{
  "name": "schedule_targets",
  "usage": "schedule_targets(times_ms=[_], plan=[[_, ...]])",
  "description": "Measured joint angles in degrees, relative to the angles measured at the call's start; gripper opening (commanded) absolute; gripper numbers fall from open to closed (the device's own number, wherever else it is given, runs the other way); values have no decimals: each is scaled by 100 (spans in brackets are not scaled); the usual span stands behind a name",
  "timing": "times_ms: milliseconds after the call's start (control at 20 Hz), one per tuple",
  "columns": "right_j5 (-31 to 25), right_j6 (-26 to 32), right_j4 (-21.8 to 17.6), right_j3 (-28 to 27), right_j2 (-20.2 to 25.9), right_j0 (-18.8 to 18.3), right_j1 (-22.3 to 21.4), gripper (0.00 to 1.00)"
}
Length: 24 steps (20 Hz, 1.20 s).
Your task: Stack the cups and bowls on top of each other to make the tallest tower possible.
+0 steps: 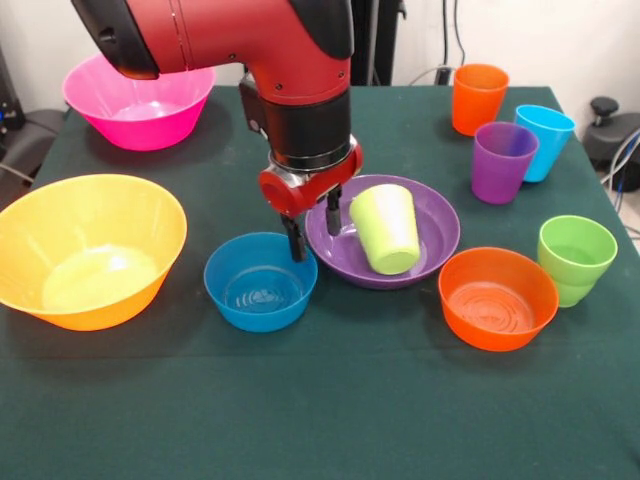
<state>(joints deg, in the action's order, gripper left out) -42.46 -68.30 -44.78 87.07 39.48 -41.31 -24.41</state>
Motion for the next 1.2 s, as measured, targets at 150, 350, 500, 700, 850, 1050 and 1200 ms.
schedule_targets(times_ms=[150,350,500,700,850,1050,1200], plan=[[-36,0,59,104,150,-205,-117,100],[-31,0,82,398,428,-583,-466,100],[77,0,73,678,690,-862,-730,100],[437,0,34,1224,1210,-1289,-1172,100],[901,0,-99,1627,1566,-1484,-1526,100],[1818,-13,-613,1934,1548,-1287,-2042,100],[2878,-51,-1197,1947,912,-511,-2459,100]])
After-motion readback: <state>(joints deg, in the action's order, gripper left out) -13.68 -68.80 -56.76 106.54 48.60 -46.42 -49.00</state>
